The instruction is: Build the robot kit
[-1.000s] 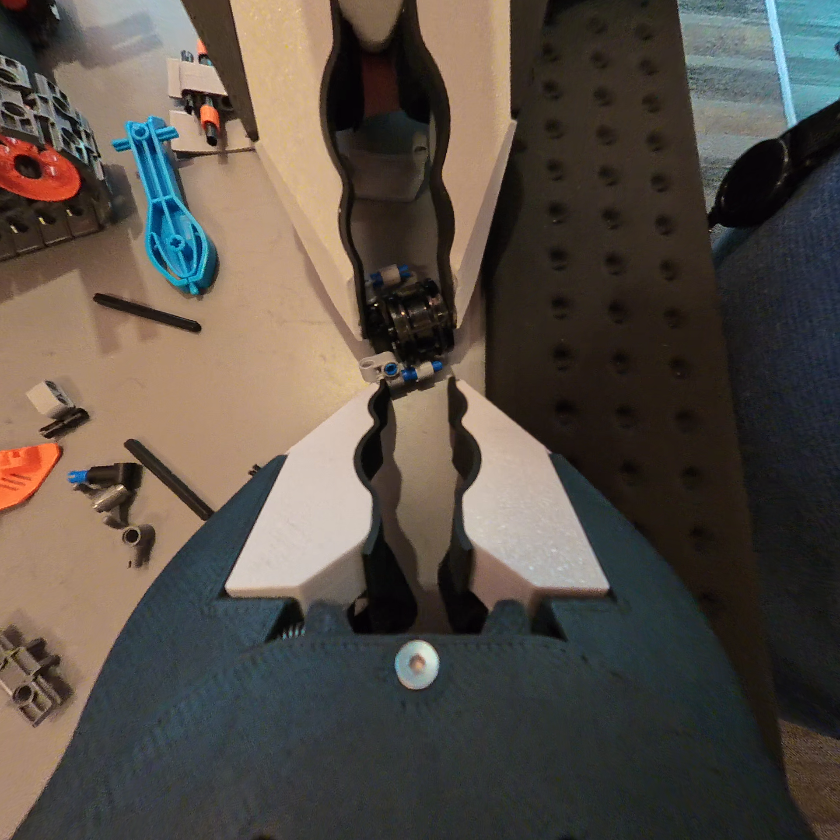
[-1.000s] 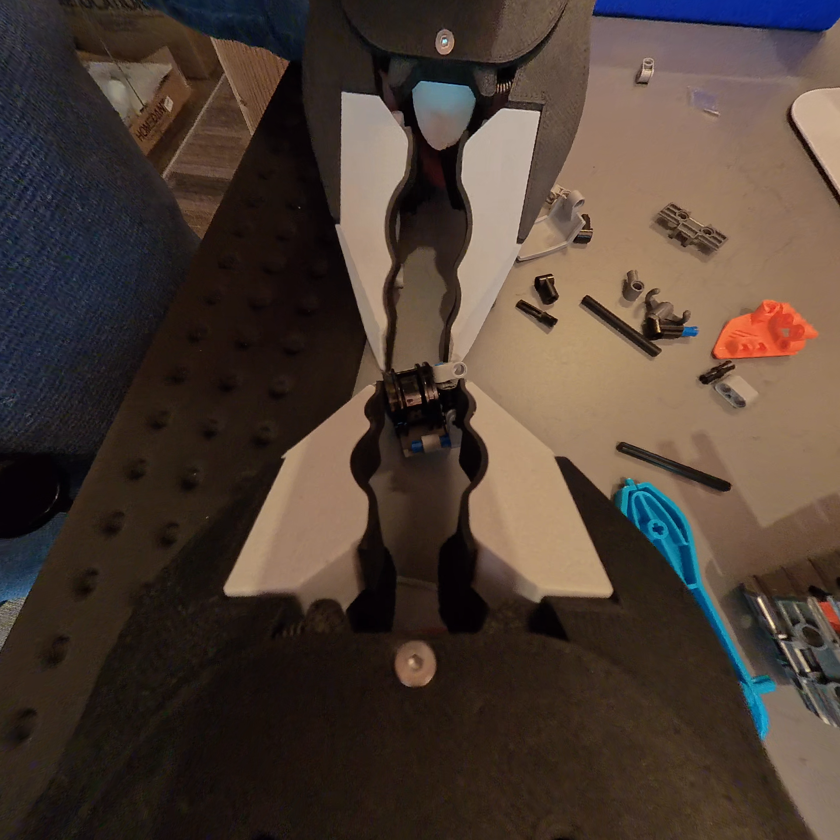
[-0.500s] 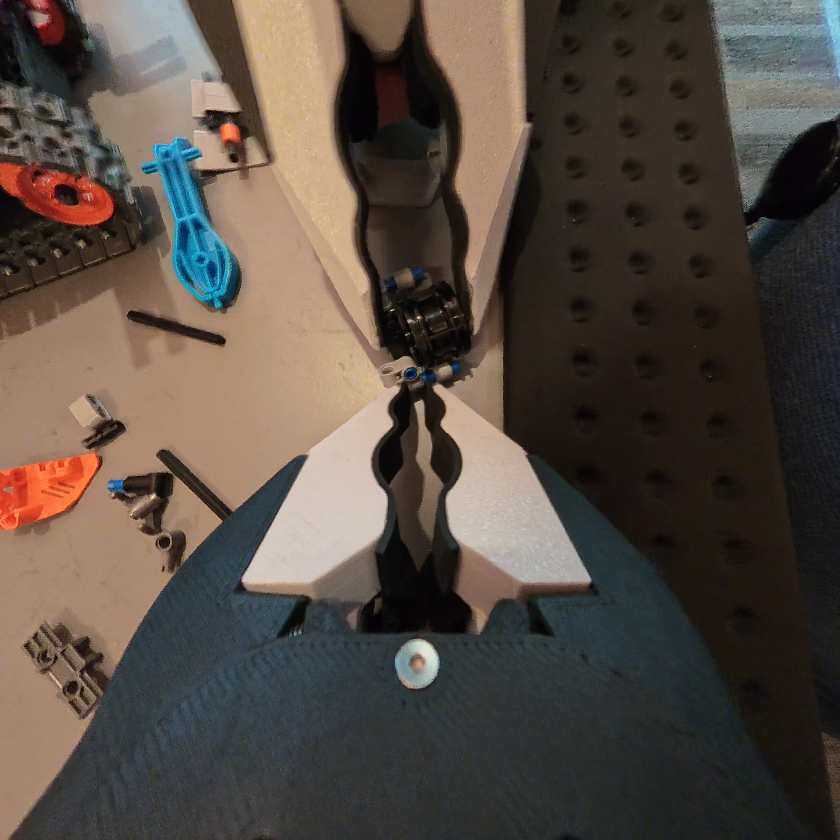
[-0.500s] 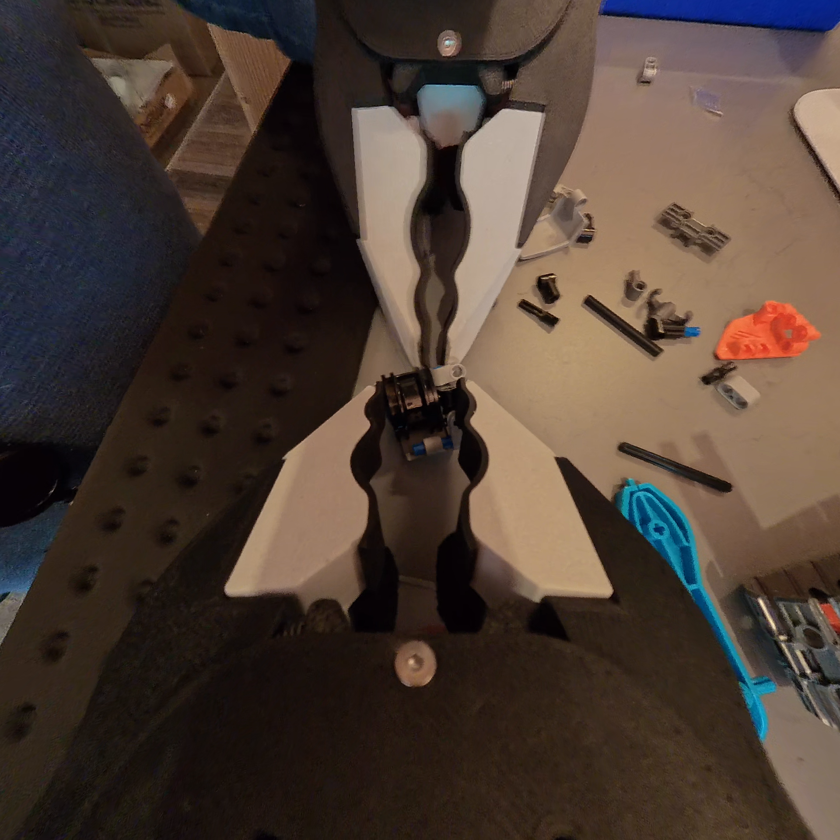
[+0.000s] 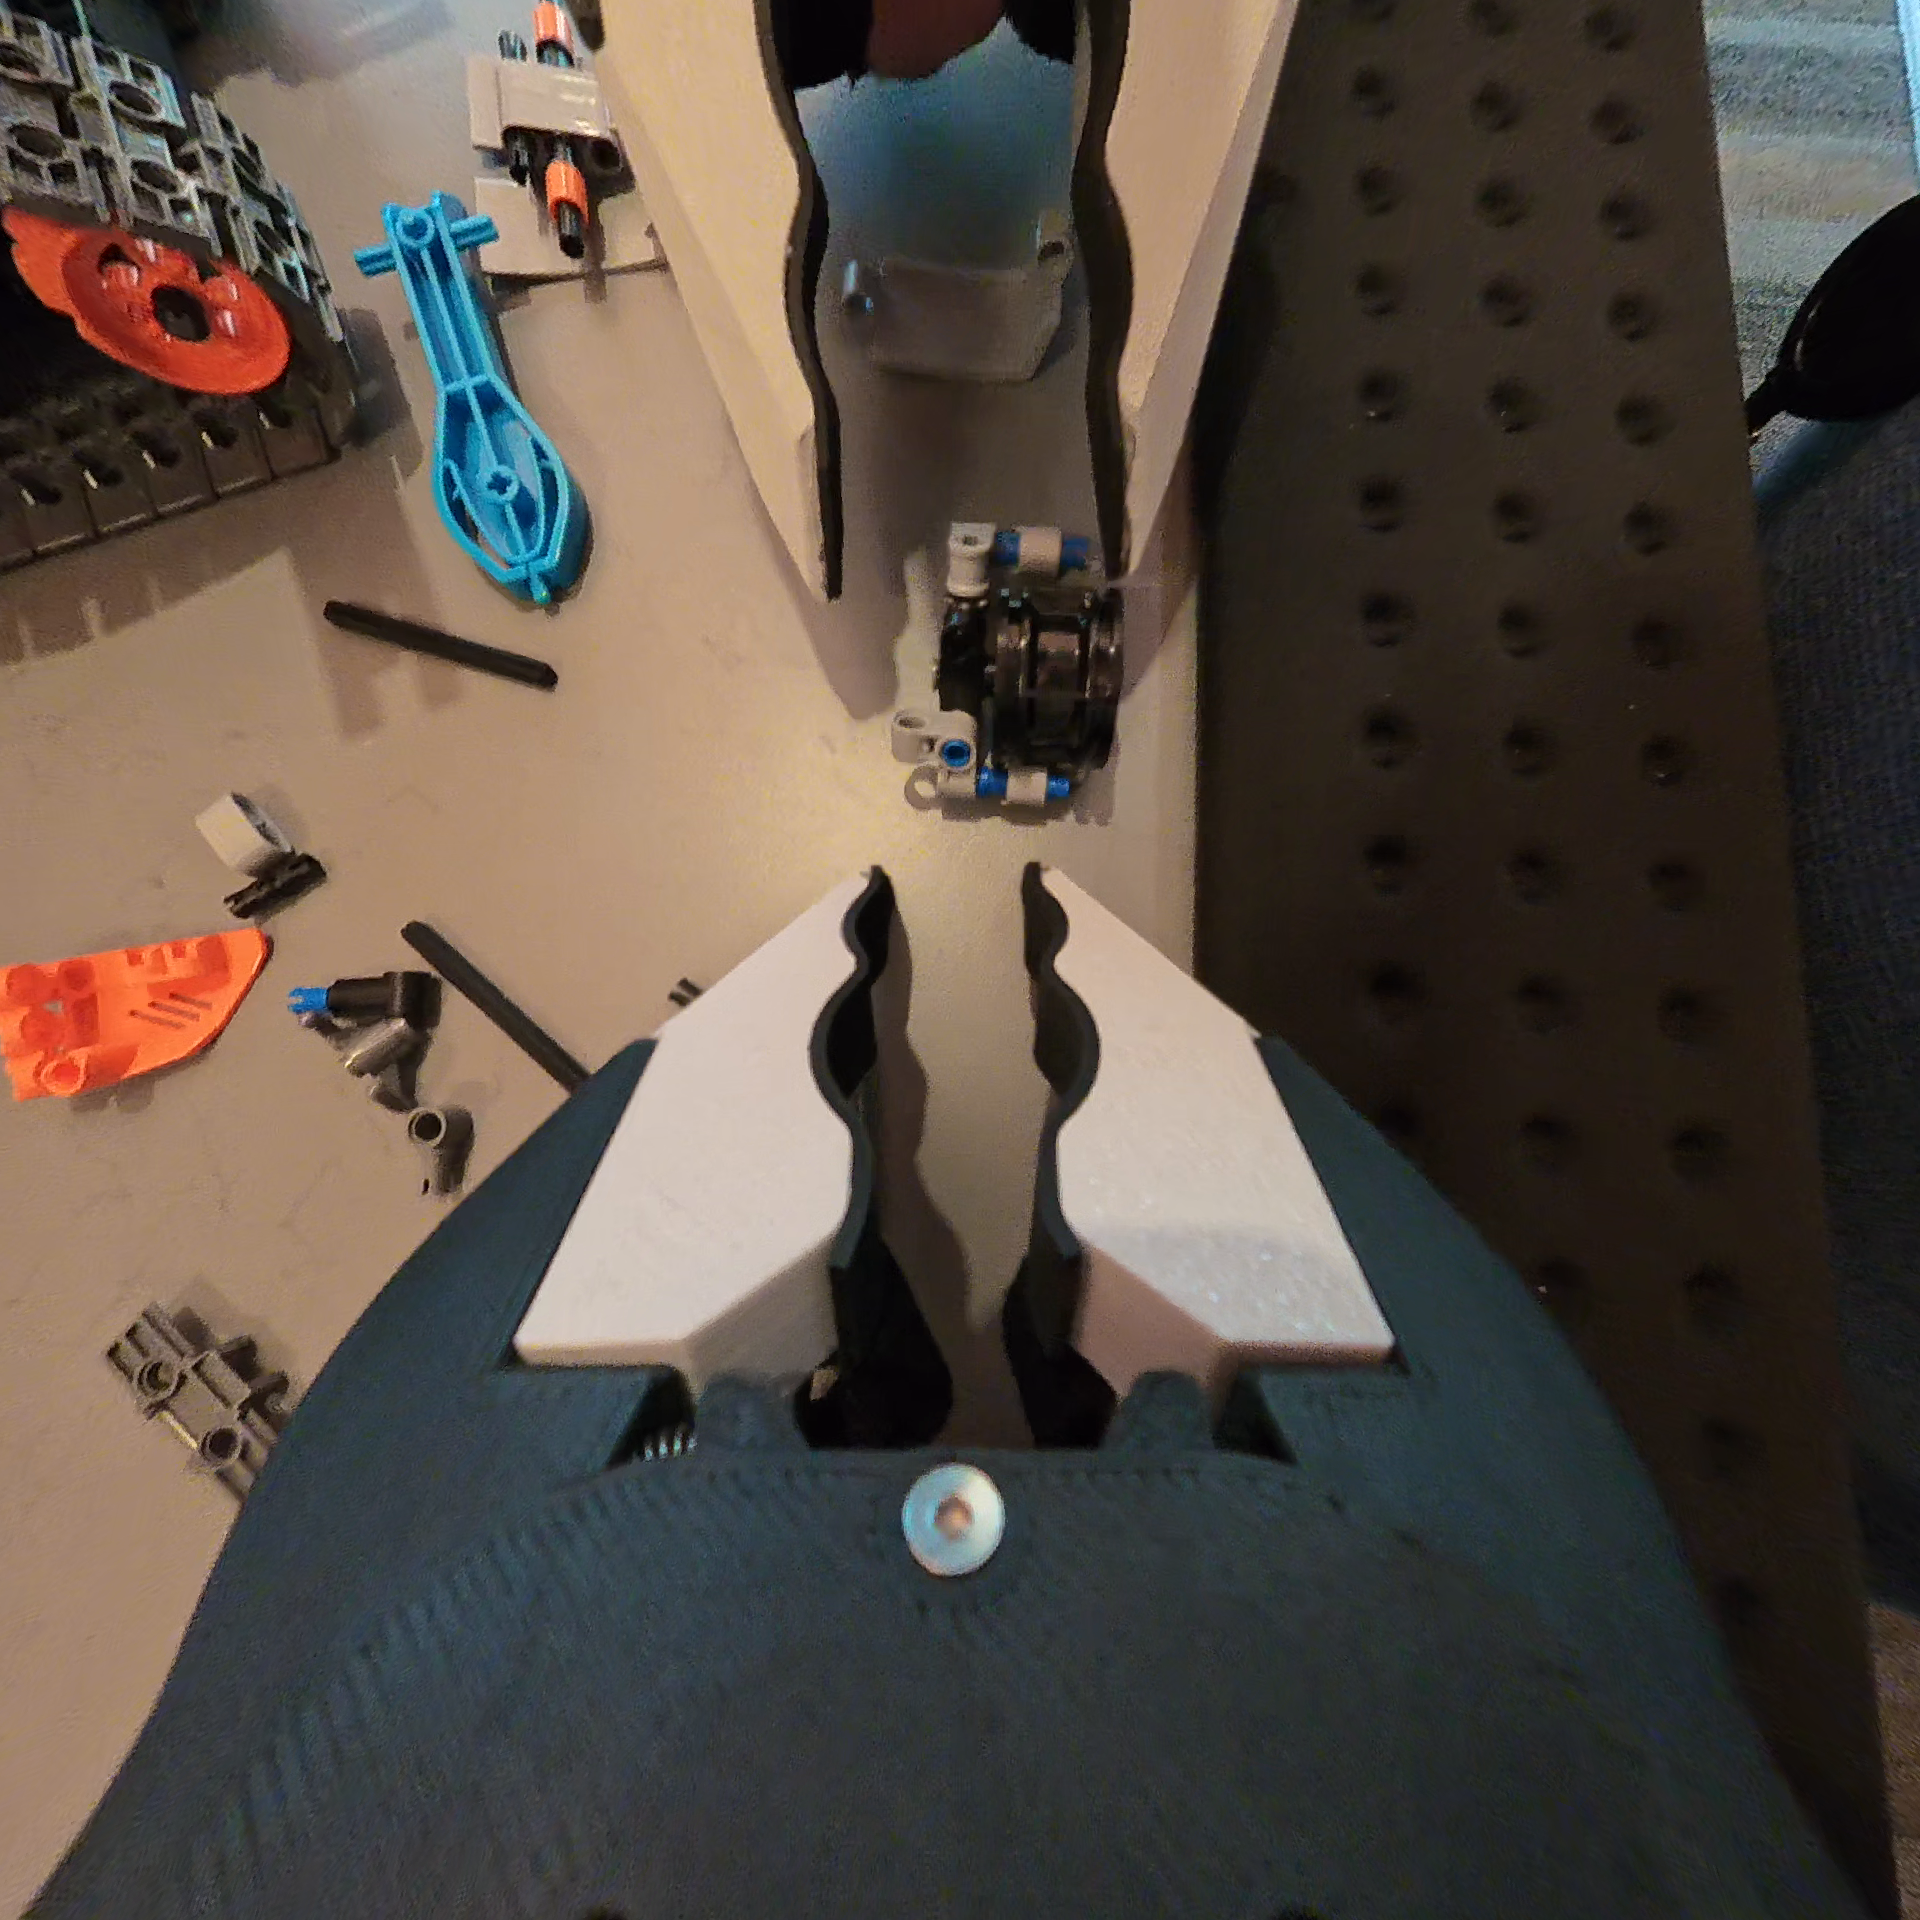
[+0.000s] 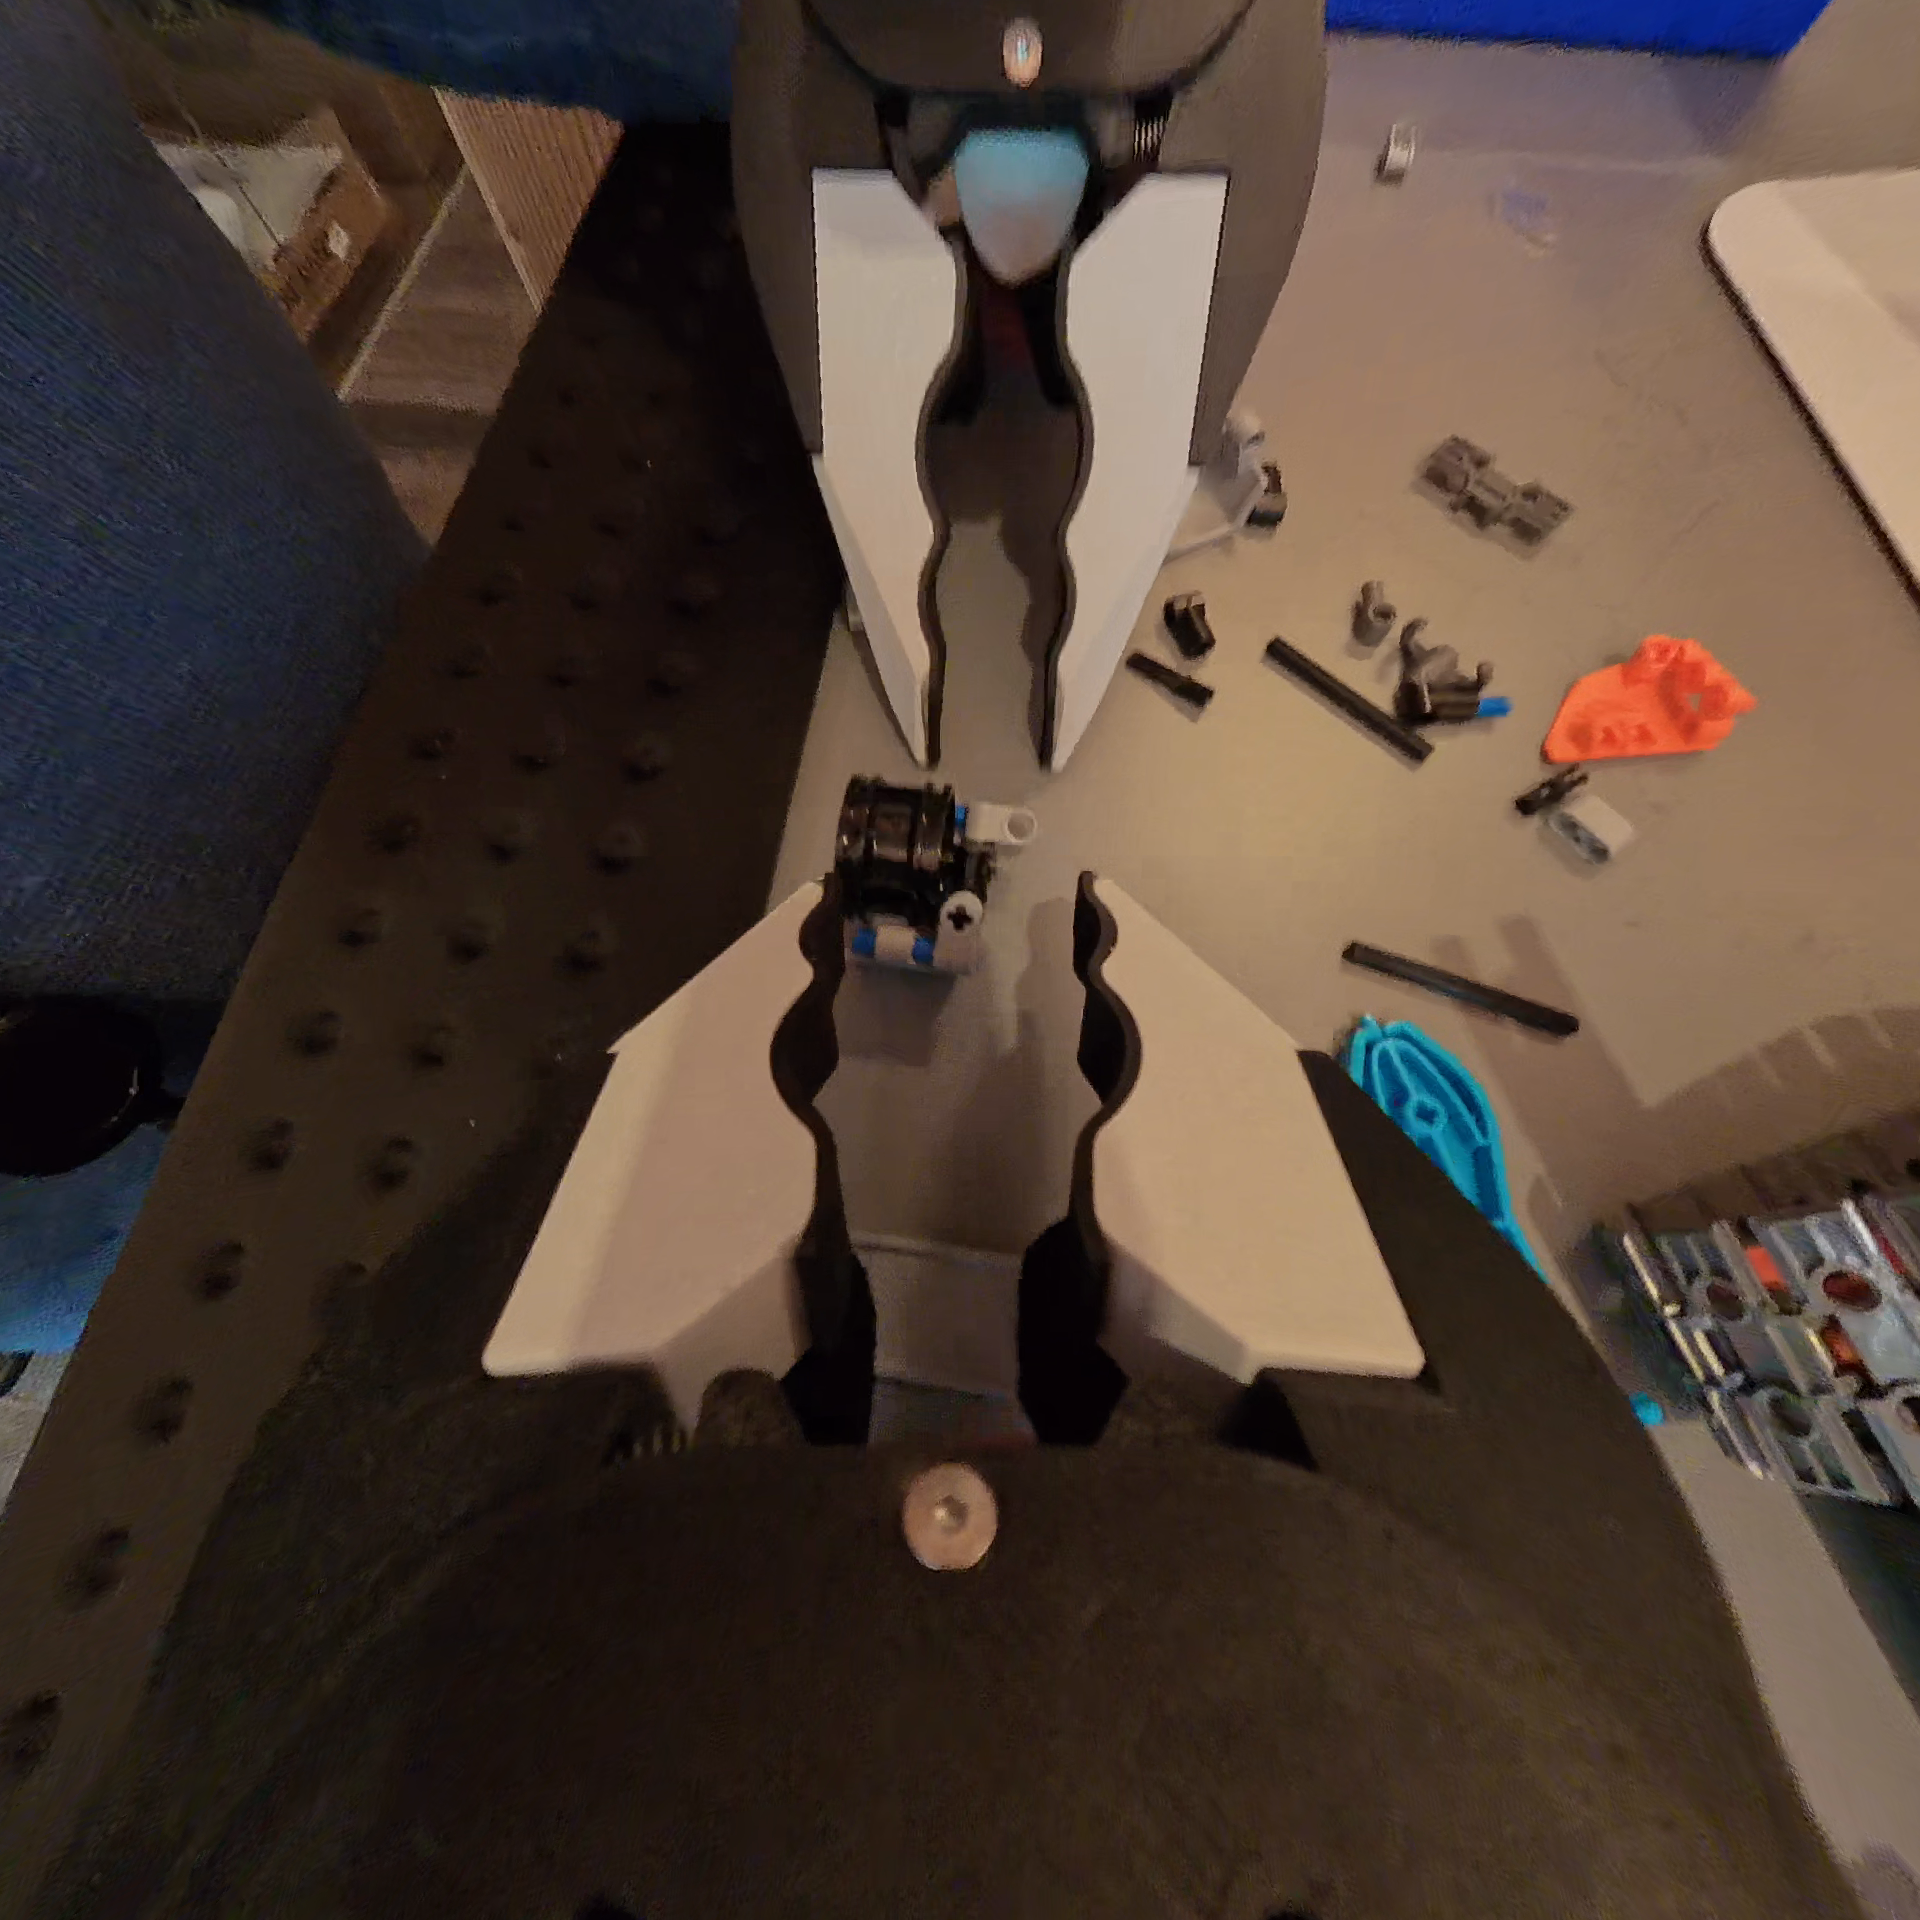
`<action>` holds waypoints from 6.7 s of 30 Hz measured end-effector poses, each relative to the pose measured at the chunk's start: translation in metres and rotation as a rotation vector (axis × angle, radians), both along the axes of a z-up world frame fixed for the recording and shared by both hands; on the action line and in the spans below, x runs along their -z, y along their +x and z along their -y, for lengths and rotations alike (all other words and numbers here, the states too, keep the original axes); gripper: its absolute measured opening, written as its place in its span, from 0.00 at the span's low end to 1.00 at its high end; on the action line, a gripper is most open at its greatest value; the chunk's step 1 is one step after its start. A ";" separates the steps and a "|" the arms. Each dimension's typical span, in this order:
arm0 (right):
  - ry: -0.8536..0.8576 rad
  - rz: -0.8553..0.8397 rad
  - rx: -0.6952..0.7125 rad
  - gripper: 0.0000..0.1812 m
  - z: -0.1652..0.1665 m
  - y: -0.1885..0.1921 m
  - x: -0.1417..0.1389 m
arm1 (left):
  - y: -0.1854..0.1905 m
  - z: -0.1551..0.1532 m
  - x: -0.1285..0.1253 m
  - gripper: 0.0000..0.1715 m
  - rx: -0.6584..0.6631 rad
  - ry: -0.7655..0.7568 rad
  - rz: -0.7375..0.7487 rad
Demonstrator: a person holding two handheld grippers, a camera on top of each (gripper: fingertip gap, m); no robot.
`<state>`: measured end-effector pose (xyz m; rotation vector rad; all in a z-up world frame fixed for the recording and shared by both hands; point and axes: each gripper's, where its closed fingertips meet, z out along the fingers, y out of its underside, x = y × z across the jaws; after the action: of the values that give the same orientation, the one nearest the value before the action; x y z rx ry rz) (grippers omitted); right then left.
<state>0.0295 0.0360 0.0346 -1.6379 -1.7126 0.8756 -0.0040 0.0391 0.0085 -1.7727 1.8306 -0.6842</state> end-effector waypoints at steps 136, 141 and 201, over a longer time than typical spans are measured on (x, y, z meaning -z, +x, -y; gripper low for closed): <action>1.131 -0.003 0.223 0.11 -0.021 0.003 -0.124 | 0.033 -0.030 -0.146 0.23 -0.004 0.755 0.250; 1.131 0.001 0.220 0.12 -0.020 0.004 -0.123 | 0.035 -0.027 -0.148 0.24 0.008 0.809 0.217; 0.016 -0.134 0.086 0.17 -0.011 0.033 -0.052 | 0.059 -0.005 -0.054 0.18 -0.004 0.066 0.146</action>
<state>0.0623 0.0473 0.0868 -1.5931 -1.5432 0.9067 0.0547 0.0438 0.0625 -1.6395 1.7315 -0.7229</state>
